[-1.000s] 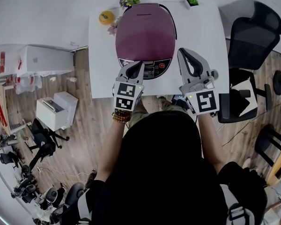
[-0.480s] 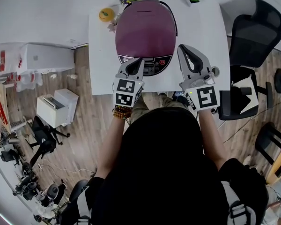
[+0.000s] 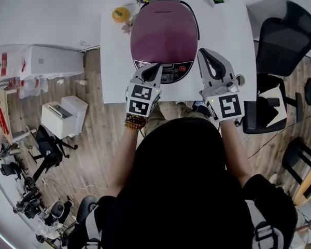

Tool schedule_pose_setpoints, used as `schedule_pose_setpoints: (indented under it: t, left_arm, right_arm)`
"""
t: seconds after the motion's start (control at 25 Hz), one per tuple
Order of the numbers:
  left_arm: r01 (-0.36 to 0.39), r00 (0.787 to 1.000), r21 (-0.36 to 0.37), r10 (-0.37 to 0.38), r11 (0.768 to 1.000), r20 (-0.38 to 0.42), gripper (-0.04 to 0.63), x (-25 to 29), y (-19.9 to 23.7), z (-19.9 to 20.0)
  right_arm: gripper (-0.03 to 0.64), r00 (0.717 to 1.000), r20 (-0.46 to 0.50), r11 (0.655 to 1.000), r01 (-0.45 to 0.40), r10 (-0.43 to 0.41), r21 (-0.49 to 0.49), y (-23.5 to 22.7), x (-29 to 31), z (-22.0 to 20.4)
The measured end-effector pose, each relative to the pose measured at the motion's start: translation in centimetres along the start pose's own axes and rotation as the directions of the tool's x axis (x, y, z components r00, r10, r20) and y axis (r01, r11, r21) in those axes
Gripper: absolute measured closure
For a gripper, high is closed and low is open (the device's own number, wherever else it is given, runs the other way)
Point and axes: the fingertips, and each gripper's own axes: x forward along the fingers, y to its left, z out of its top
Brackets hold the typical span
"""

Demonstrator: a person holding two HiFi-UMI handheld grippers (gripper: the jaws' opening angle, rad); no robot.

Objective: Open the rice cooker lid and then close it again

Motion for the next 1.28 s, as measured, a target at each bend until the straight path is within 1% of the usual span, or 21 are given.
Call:
schedule_pose_setpoints:
  t: [0.16, 0.44, 0.6, 0.76, 1.0, 1.28]
  left_arm:
    - [0.001, 0.999, 0.049, 0.002, 0.999, -0.047, 0.572, 0.2, -0.1, -0.1]
    - [0.018, 0.995, 0.089, -0.009, 0.996, -0.100, 0.572, 0.5, -0.2, -0.6]
    - [0.029, 0.994, 0.064, -0.022, 0.998, -0.111, 0.573, 0.5, -0.2, -0.6]
    - [0.040, 0.994, 0.040, -0.035, 0.998, -0.104, 0.572, 0.4, -0.2, -0.6]
    - [0.047, 0.994, 0.029, -0.043, 0.998, -0.105, 0.574, 0.4, -0.1, -0.5]
    - [0.048, 0.995, 0.000, -0.048, 0.999, -0.091, 0.574, 0.6, 0.1, -0.5]
  right_arm:
    - [0.588, 1.000, 0.001, 1.000, -0.006, 0.006, 0.001, 0.1, 0.3, 0.0]
    - [0.588, 1.000, -0.005, 1.000, -0.018, 0.018, 0.003, 0.4, 0.6, -0.5]
    - [0.588, 1.000, -0.009, 1.000, -0.026, 0.026, 0.007, 0.7, 0.9, -0.7]
    - [0.588, 1.000, -0.008, 1.000, -0.029, 0.030, 0.005, 0.8, 1.1, -0.6]
    - [0.588, 1.000, -0.008, 1.000, -0.017, 0.017, -0.001, 0.2, 1.2, -0.4]
    - [0.588, 1.000, -0.013, 1.000, -0.007, 0.007, 0.004, -0.1, 1.0, -0.7]
